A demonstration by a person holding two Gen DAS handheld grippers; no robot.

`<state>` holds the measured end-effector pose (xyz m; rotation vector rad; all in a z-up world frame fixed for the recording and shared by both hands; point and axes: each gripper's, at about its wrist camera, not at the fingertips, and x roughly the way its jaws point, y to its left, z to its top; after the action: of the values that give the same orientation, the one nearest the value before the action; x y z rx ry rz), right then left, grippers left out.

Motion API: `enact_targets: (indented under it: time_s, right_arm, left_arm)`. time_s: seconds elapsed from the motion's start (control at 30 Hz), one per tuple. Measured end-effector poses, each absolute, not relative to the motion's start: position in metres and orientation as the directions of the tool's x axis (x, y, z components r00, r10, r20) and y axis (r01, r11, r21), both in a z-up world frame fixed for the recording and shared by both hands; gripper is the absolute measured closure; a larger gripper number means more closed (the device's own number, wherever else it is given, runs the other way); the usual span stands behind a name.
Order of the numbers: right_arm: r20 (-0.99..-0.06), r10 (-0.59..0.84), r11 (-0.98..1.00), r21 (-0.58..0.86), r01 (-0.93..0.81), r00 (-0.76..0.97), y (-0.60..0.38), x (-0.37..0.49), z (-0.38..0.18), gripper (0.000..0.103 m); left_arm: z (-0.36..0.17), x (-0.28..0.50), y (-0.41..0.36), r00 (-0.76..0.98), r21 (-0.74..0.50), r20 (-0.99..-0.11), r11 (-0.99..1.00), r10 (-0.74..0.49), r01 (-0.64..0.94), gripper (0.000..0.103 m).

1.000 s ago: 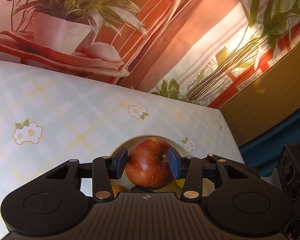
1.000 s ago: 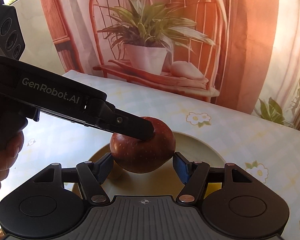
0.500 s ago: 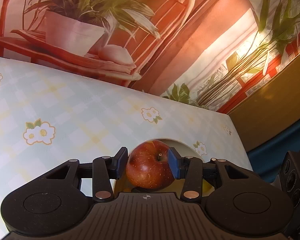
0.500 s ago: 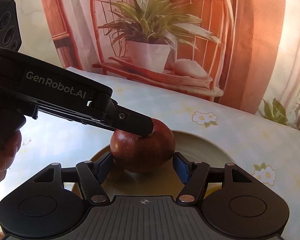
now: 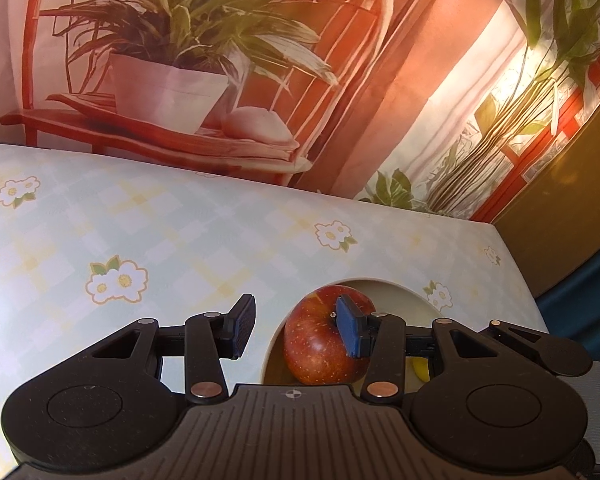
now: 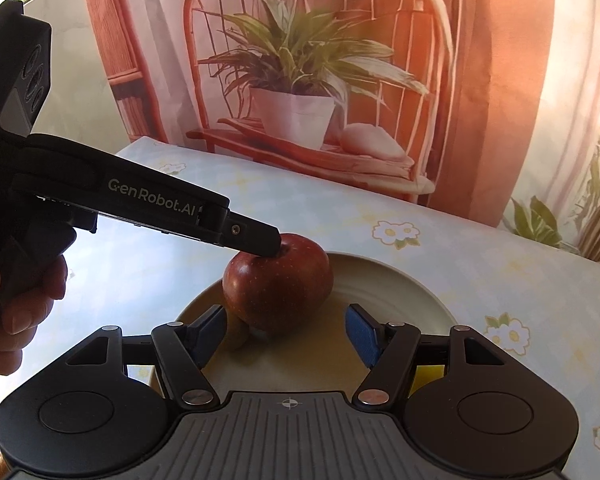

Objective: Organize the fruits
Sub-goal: 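Lower the red apple onto the plate and open the right gripper, then withdraw both open grippers from the plate toward the fruit pile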

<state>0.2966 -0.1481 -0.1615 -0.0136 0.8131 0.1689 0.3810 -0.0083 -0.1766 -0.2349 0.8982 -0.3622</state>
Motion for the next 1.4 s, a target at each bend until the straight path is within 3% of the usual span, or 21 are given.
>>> enact_targets:
  time_s: [0.67,1.4]
  right_arm:
    - [-0.646,0.116,0.986,0.164,-0.011,0.755,-0.181,0.223,-0.134,0.045]
    - [-0.584,0.032,0.960,0.244,0.137,0.811,-0.165,0.152,-0.125,0.046]
  left_arm:
    - [-0.144,0.334,0.010,0.662,-0.252,-0.664,0.938,-0.347,0.238,0.056]
    - [-0.112,0.229,0.053,0.748,-0.072,-0.616,0.964,-0.246,0.257,0.056]
